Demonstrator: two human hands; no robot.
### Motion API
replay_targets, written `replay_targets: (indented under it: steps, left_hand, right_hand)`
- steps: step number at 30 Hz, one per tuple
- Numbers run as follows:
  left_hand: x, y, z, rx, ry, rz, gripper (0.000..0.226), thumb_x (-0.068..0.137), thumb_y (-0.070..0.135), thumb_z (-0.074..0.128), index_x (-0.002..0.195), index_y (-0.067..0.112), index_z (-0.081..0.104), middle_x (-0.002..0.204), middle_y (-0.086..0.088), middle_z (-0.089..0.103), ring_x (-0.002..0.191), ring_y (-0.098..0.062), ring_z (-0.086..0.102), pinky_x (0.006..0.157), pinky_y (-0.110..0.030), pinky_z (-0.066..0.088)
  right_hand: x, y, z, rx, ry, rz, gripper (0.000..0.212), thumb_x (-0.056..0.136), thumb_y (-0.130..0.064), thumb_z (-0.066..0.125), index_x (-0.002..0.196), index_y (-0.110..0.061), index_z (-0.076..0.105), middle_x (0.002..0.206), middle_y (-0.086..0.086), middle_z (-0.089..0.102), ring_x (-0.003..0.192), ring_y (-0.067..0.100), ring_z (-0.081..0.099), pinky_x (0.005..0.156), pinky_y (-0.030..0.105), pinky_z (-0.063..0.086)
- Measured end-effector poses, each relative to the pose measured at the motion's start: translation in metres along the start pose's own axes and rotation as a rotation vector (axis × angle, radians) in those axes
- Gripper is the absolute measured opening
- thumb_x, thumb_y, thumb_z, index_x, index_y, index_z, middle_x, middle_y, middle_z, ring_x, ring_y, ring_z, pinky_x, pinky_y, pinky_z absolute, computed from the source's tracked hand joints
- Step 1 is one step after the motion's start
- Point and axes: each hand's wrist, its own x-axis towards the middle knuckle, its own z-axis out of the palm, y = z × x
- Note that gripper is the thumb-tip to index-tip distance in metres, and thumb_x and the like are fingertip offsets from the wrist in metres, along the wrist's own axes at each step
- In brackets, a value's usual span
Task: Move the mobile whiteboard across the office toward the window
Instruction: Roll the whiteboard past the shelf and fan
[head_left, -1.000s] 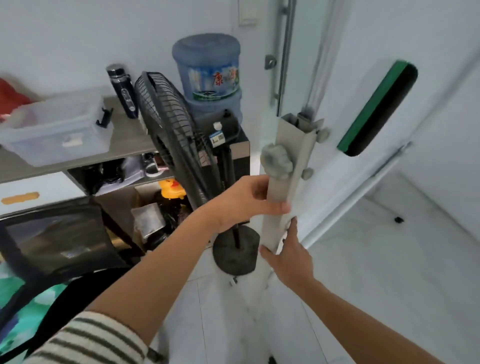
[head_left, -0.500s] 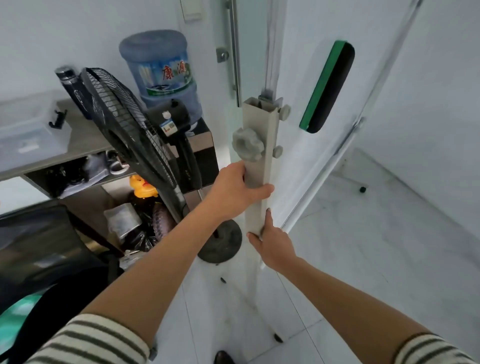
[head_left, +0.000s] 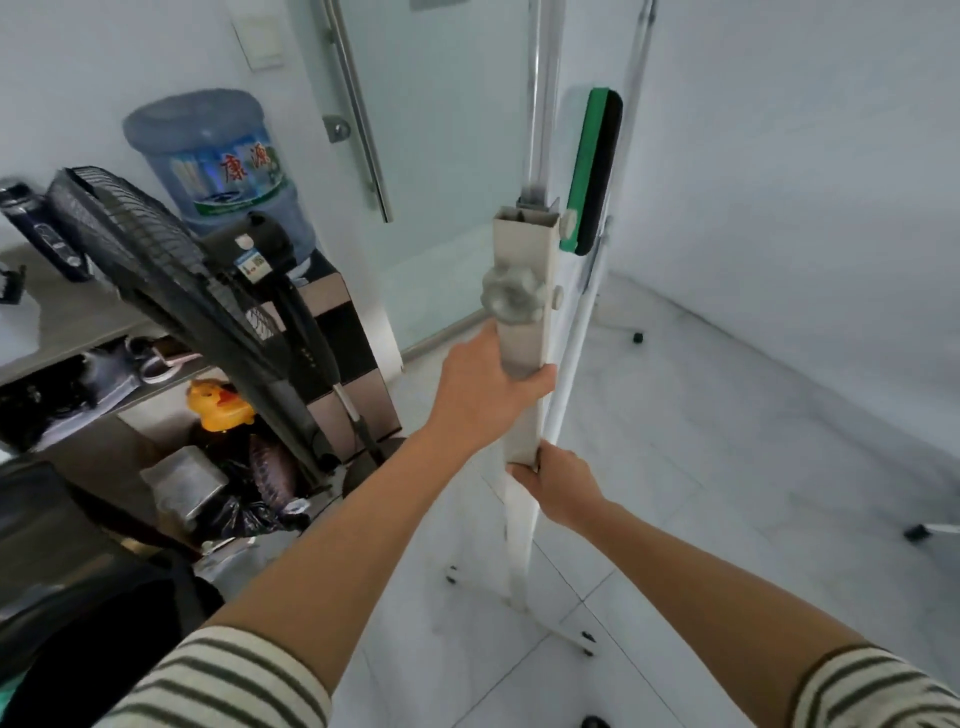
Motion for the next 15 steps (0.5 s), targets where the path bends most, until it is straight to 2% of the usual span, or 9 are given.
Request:
replay_targets:
  steps: [5,9,15]
  left_hand:
    - [-0.04,-0.002,-0.015,-0.037,-0.05,0.04,0.039,0.075,0.04,0.071,0.101,0.013,0.06,0.092,-0.002,0.071,0.088,-0.024,0.067,0.077,-0.041,0.057]
    - [-0.084,-0.013,-0.028,-0.045,-0.051,0.115,0.043,0.068,0.046,0.066,0.09,0.009,0.062,0.082,-0.005,0.071,0.081,-0.026,0.068,0.073,-0.043,0.057]
    - [-0.164,-0.024,-0.05,-0.023,-0.039,0.193,0.042,0.078,0.039,0.073,0.103,0.006,0.062,0.093,-0.007,0.074,0.088,-0.025,0.068,0.076,-0.038,0.056]
  right_hand:
    - [-0.042,-0.007,0.02,0.071,0.032,0.084,0.028,0.09,-0.046,0.051,0.094,-0.018,0.052,0.079,0.0,0.058,0.071,0.023,0.054,0.053,0.027,0.036]
    - [-0.086,-0.014,0.046,0.099,0.061,0.122,0.034,0.088,-0.046,0.055,0.1,-0.014,0.058,0.088,0.006,0.066,0.076,0.026,0.058,0.061,0.032,0.04]
    - [-0.161,-0.029,0.086,0.125,0.055,0.149,0.039,0.086,-0.049,0.055,0.103,-0.015,0.058,0.095,0.011,0.069,0.086,0.031,0.062,0.076,0.042,0.052]
